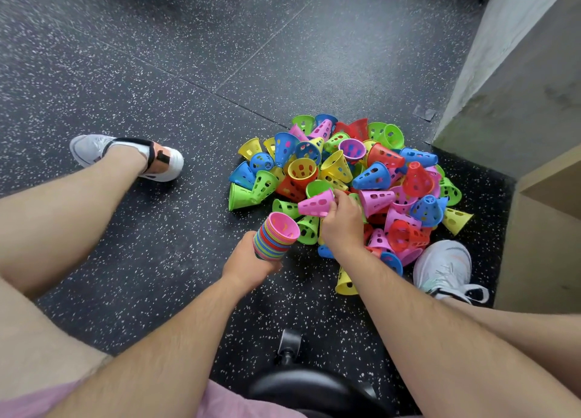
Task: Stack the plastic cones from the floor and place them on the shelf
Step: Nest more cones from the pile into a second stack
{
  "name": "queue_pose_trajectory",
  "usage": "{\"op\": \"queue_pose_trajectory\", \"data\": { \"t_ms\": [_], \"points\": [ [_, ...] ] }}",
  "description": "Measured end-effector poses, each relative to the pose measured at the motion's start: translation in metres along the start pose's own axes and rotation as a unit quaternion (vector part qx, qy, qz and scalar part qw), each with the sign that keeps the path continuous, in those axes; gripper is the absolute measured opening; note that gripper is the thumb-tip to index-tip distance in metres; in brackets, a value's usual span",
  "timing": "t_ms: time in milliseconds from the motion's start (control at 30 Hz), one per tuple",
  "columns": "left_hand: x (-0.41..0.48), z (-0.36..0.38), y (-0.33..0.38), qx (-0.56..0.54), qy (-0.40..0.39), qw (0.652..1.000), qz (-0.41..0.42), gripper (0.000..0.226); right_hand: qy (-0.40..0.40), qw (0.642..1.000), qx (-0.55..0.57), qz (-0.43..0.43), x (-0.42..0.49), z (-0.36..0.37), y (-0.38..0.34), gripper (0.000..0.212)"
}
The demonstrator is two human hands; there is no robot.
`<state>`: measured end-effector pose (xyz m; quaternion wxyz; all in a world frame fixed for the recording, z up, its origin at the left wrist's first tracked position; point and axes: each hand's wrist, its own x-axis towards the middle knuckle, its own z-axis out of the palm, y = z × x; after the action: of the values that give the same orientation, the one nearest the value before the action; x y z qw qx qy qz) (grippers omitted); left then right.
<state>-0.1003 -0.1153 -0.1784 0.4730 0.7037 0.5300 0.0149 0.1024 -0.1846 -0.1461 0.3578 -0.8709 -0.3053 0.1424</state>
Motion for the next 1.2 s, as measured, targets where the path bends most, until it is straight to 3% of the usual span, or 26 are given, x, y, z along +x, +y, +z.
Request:
{"op": "queue_pose_trajectory", "data": {
  "t_ms": [233, 367, 500, 633, 733, 933, 1100, 1200],
  "points": [
    [-0.001, -0.002, 0.002, 0.009, 0.014, 1.000, -0.014, 0.057, 0.035, 0.989, 0.041, -0.141, 0.000, -0.003, -0.019, 0.017],
    [0.000, -0.002, 0.006, 0.001, 0.020, 1.000, -0.014, 0.055, -0.080, 0.967, 0.015, -0.241, -0.014, 0.005, -0.021, 0.016],
    [0.002, -0.001, 0.010, -0.007, 0.018, 1.000, -0.001, 0.057, -0.141, 0.958, 0.032, -0.246, -0.035, 0.004, -0.011, 0.017],
    [-0.001, 0.003, 0.013, 0.002, -0.012, 1.000, 0.021, 0.057, -0.127, 0.969, -0.009, -0.210, -0.040, -0.017, 0.009, 0.023],
    [-0.005, 0.009, 0.019, 0.013, -0.039, 0.998, 0.041, 0.055, -0.043, 0.985, -0.069, -0.153, -0.045, -0.040, 0.035, 0.017],
    [-0.016, 0.030, 0.038, 0.030, -0.086, 0.993, 0.072, 0.059, 0.067, 0.988, -0.098, 0.095, -0.070, -0.069, 0.083, 0.019],
    [-0.027, 0.047, 0.050, 0.055, -0.123, 0.986, 0.098, 0.057, 0.039, 0.969, -0.123, 0.211, -0.075, -0.060, 0.097, 0.045],
    [-0.025, 0.052, 0.056, 0.074, -0.137, 0.981, 0.112, 0.049, 0.006, 0.962, -0.130, 0.238, -0.077, -0.050, 0.101, 0.047]
  ]
}}
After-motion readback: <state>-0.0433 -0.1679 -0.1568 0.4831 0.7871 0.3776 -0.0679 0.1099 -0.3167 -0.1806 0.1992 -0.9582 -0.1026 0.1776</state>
